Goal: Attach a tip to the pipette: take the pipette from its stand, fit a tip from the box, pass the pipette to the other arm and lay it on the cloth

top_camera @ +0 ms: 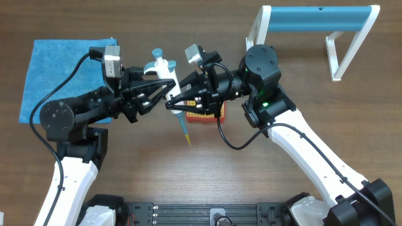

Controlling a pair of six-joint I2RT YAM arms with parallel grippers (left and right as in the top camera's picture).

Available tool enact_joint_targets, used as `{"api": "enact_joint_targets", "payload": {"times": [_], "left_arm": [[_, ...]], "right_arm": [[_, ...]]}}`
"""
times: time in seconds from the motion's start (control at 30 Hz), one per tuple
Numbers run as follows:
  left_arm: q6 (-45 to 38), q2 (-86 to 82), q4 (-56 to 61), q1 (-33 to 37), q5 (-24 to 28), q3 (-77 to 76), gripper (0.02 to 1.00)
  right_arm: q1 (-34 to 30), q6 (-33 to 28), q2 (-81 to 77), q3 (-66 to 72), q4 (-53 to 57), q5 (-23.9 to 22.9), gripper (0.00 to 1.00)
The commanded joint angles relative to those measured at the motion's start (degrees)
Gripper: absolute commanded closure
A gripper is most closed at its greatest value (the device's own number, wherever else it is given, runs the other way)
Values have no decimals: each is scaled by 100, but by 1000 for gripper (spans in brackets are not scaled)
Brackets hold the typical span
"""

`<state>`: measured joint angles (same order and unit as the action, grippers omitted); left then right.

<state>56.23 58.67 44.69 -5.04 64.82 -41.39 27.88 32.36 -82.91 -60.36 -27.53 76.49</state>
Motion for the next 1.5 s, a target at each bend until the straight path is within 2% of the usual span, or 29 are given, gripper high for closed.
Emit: {"api": "enact_joint_targets", "payload": {"times": [0.03,0.1,0.17,0.2,0.33,0.4,0.43,0.5,0.53,0.6,0.63,0.67,0.7,0.73,0.8,0.87,1.0,1.03,1.07,1.13,1.2,1.23,1.3,1.4,1.5], "left_arm": [[186,-28,55,-39,-138,-107,991],[179,-28,55,-22,-122,-107,991],[-94,-28,-70,-17,-118,-107,991],[-431,-28,-592,-17,-129,-107,993],[-1655,-28,-2931,-17,-492,-107,993],[-1926,-28,-3394,-17,-726,-107,991],[-2065,-28,-3713,-15,-984,-107,991],[-2271,-28,-4800,-17,-2046,-107,993],[-2267,-28,-5375,-20,-2820,-107,991],[-2404,-28,-6229,-20,-3976,-114,993],[-2636,-28,-6752,-17,-4465,-153,993],[-2885,-28,-7154,-17,-4745,-236,991],[-3309,-28,-7753,-17,-5045,-551,991],[-3556,-11,-8275,-17,-5449,-1034,993],[-4127,216,-8946,-17,-5930,-1945,991],[-4850,881,-9746,109,-6129,-2997,991],[-5761,2732,-10869,1088,-6111,-4970,991],[-5893,3069,-10983,1252,-6059,-5344,991],[-6065,3604,-11121,1484,-5987,-5849,991],[-6454,4089,-11114,1705,-6019,-6059,991],[-6769,4697,-10983,2035,-6133,-6059,991],[-6883,4994,-10813,2170,-6157,-6059,991],[-7117,5447,-10443,2328,-6164,-6059,991],[-7287,5836,-10010,2343,-6183,-6059,991],[-7283,6072,-9676,2330,-6181,-6059,991]], "right_arm": [[0,-109,20,-63,0,-205,176],[-83,-109,20,-63,4,-184,174],[-466,-109,20,-63,92,269,172],[-748,-109,22,-63,90,446,172],[-1633,-332,22,-61,94,505,169],[-2050,-586,22,-61,157,496,169],[-2210,-658,22,-61,157,345,169],[-2317,-1040,22,-61,238,-758,167],[-2308,-1394,33,-61,640,-1644,165],[-2284,-2203,151,-61,1832,-3523,167],[-2229,-2612,306,-61,2406,-4612,167],[-2162,-2920,533,-61,2750,-5471,167],[-2129,-3034,916,-61,2949,-6164,167],[-2129,-3036,1228,-61,3117,-6601,165],[-2129,-3099,1860,-61,3646,-7410,165],[-2129,-3097,2603,-61,4234,-7757,165],[-1941,-3091,3954,92,5410,-7785,165],[-1871,-2981,4312,116,5823,-8030,165],[-1759,-2765,4870,122,6489,-8480,165],[-1722,-2673,5477,122,6990,-8557,165],[-1722,-2061,6059,122,8006,-8843,165],[-1722,-1928,6242,122,8535,-8935,27],[-1722,-1932,6330,122,9095,-9027,27],[-1722,-1930,6330,122,9484,-9149,27],[-1722,-1928,6481,227,9320,-9298,27]]}}
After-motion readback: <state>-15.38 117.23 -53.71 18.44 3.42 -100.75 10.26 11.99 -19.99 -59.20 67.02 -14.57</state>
